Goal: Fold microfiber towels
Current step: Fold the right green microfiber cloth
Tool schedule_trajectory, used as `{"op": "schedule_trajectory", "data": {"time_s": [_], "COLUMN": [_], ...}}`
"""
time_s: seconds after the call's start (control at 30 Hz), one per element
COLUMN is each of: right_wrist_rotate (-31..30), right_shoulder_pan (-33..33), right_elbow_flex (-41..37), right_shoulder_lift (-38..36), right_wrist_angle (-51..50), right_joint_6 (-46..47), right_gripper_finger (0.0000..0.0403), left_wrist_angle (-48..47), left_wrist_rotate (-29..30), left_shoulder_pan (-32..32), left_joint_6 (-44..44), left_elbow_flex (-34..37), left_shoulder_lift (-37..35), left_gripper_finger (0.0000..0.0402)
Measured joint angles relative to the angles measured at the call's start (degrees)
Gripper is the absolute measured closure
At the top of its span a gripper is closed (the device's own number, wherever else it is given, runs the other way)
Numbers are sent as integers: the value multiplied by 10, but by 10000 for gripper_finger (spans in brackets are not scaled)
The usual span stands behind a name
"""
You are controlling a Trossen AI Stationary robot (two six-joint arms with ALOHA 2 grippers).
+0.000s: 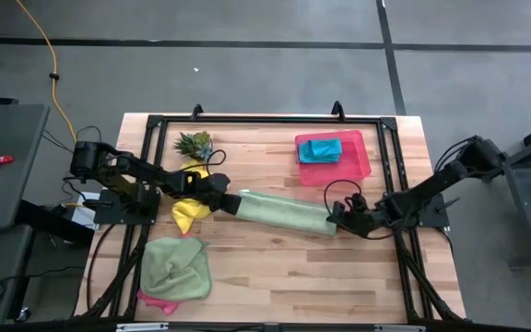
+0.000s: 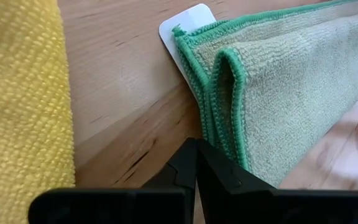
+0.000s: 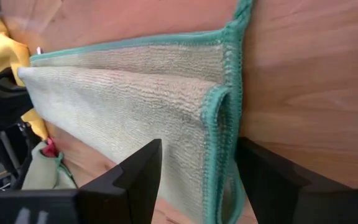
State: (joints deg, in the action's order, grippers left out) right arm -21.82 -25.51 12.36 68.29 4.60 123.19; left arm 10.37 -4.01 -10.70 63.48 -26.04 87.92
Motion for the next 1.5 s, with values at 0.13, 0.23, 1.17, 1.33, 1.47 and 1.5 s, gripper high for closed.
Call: {"op": "schedule_trajectory", "data": {"time_s": [0.13, 0.23, 1.17, 1.33, 1.47, 1.5], "right_wrist_rotate": [14, 20, 70, 86, 97, 101], "right_shoulder_pan": [17, 23, 23, 23, 23, 23], "right_elbow_flex": [0, 1, 20, 83, 137, 149], "right_shoulder_lift": [3, 3, -146, -202, -226, -227], "right_wrist_angle": [7, 6, -159, -353, -483, -510], "right_joint_6": [0, -7, -104, -125, -127, -127], "right_gripper_finger": [202, 204, 401, 402, 402, 402], "left_wrist_angle": [0, 0, 1, -7, -9, -5], "left_wrist_rotate": [0, 2, 32, 31, 32, 32], "left_shoulder_pan": [0, 0, 55, 50, 50, 50], "left_joint_6": [-1, -1, 0, -11, -7, -1], "left_elbow_flex": [0, 0, -110, -113, -113, -113], "left_shoulder_lift": [0, 0, 102, 99, 99, 99], "left_gripper_finger": [402, 401, 401, 401, 401, 401]}}
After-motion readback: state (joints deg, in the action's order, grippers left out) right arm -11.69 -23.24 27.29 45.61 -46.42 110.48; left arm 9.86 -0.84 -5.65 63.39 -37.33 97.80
